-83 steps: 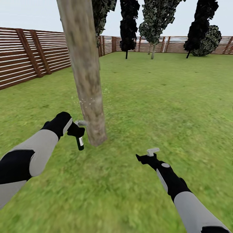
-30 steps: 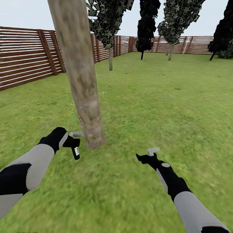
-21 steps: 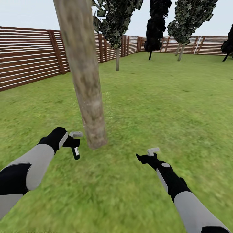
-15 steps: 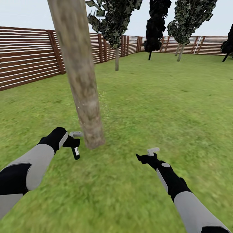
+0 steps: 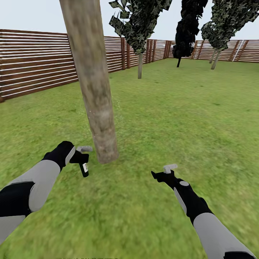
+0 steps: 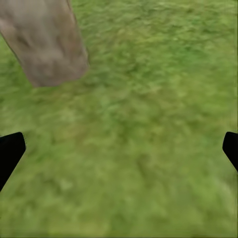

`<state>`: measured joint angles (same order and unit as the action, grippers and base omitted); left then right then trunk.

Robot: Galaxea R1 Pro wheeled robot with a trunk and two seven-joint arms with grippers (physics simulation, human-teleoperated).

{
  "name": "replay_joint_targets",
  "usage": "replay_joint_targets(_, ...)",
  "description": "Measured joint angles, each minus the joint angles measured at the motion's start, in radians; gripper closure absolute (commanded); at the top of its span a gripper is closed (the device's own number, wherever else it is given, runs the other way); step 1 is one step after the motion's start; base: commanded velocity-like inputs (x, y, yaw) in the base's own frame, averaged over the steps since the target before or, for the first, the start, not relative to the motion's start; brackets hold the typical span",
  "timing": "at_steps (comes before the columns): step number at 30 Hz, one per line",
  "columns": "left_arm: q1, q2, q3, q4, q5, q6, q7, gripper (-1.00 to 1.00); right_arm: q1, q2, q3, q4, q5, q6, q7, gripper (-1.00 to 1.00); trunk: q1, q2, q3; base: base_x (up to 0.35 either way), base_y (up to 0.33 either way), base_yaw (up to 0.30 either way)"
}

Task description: In the garden, pick up the pesticide atomizer on the floor and spray pesticide onto both trees until each tree trunk is fully covered.

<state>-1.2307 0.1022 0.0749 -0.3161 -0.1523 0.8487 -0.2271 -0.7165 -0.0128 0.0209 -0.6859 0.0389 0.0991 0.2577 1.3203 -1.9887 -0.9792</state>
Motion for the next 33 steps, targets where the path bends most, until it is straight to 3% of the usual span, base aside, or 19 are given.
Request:
replay_joint_targets(4,-0.008,0.003,-0.002,-0.01,-0.001,0.01,-0.001,1.0,0.0,0.0,-0.001,0.003,0.0,-0.002,0.0,-1.0,0.0,0.0,0.0,0.0,-0.036,0.062)
replay_joint_targets(6,-0.03,0.008,-0.003,-0.037,-0.002,0.07,-0.002,1.0,0.0,0.0,-0.001,0.004,0.0,-0.002,0.0,-1.0,0.0,0.0,0.0,0.0,-0.002,0.004)
replay_joint_targets(7,-0.049,0.006,-0.001,-0.105,-0.001,0.128,-0.001,1.0,0.0,0.0,-0.001,0.004,0.0,-0.002,0.0,-1.0,0.0,0.0,0.0,0.0,0.0,0.0)
replay_joint_targets(9,-0.119,0.005,0.001,-0.164,-0.001,0.163,-0.001,1.0,0.0,0.0,0.0,0.004,0.0,-0.002,0.0,-1.0,0.0,0.0,0.0,0.0,0.0,0.0)
replay_joint_targets(12,-0.217,0.008,-0.001,-0.111,0.003,0.172,-0.001,1.0,0.0,0.0,0.0,0.004,0.0,-0.002,0.0,-1.0,0.0,0.0,0.0,0.0,0.0,0.0)
replay_joint_targets(15,-0.367,0.01,-0.006,0.086,0.001,0.174,-0.004,1.0,0.0,0.0,0.0,0.004,0.0,-0.002,0.0,-1.0,0.0,0.0,0.0,0.0,0.0,0.0)
replay_joint_targets(18,-0.462,0.009,-0.009,0.158,-0.001,0.175,-0.005,1.0,0.0,0.0,0.0,0.004,0.0,-0.002,0.0,-1.0,0.0,0.0,0.0,0.0,0.0,0.0)
replay_joint_targets(22,-0.476,0.011,-0.01,0.165,-0.003,0.175,-0.005,1.0,0.0,0.0,-0.001,0.004,0.0,-0.002,0.0,-1.0,0.0,0.0,0.0,0.0,0.0,0.0)
replay_joint_targets(26,-0.553,0.009,-0.011,0.202,-0.003,0.175,-0.005,1.0,0.0,0.0,-0.001,0.002,0.0,-0.002,0.0,-1.0,0.0,0.0,0.0,0.0,0.0,0.0)
replay_joint_targets(31,-0.55,0.008,-0.017,0.211,-0.01,0.174,-0.004,1.0,0.0,0.0,-0.001,0.001,0.0,-0.002,0.0,-1.0,0.0,0.0,0.0,0.0,0.0,0.0)
replay_joint_targets(33,-0.535,0.007,-0.041,0.212,-0.046,0.173,-0.001,1.0,0.0,0.0,-0.001,0.002,0.0,-0.002,0.0,-1.0,0.0,0.0,0.0,0.0,0.0,0.0)
